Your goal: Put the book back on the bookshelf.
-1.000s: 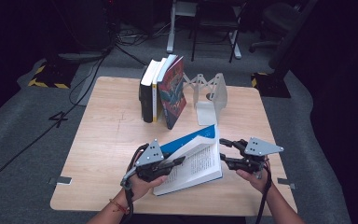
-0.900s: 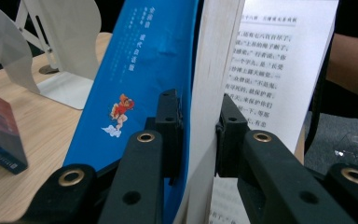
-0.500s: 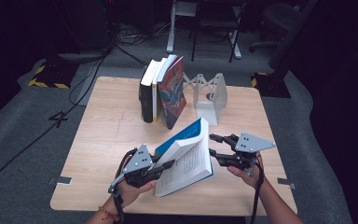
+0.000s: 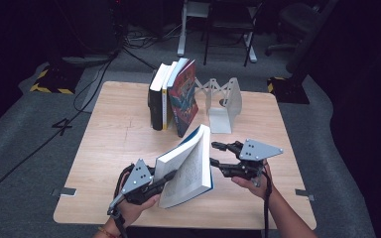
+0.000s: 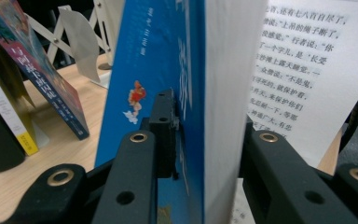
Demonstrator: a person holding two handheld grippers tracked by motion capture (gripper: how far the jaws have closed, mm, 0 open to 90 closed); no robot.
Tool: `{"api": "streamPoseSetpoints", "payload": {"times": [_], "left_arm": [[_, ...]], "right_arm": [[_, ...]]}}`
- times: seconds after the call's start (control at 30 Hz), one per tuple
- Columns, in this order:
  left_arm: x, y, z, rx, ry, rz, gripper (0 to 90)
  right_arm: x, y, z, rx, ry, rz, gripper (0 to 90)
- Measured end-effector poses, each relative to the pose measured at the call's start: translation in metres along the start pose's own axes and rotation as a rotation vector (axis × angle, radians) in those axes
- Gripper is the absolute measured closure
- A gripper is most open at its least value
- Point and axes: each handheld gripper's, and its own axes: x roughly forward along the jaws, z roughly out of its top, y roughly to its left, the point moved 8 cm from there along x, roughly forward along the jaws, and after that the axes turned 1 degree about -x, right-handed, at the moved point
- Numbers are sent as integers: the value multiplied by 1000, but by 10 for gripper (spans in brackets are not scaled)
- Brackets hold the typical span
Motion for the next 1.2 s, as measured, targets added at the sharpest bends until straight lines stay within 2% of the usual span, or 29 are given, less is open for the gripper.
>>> {"api": "streamPoseSetpoints", "payload": {"times": [0.17,0.27,0.3,0.43,0.5,0.57,0.63,0.7,0.83,1.0,1.2], "left_arm": [[1,-2,-1,1,10,-20,696],[4,-5,-1,17,20,-39,712],[6,-6,-1,20,19,-52,729],[12,-4,2,-17,0,-123,764],[17,-5,4,-15,-6,-142,763],[22,-6,7,-20,-16,-162,758],[27,-7,11,-16,-26,-193,758],[34,-10,14,-32,-49,-225,759],[50,-19,18,-38,-79,-262,761],[66,-21,21,-32,-78,-290,763],[73,-18,28,12,-76,-276,764]], "right_arm": [[6,3,-2,7,23,18,496],[7,4,-4,10,24,29,495],[6,5,-4,7,22,31,495],[2,3,-7,-19,30,28,486],[0,0,-9,-14,29,14,486],[-3,-4,-8,-6,15,-9,488],[-8,-7,-6,6,-5,-12,490],[-12,-10,-4,6,-25,-12,490],[-28,-14,4,-43,-30,-13,490],[-39,-21,1,-29,-13,-29,490],[-47,-27,-4,17,-28,-56,474]]}}
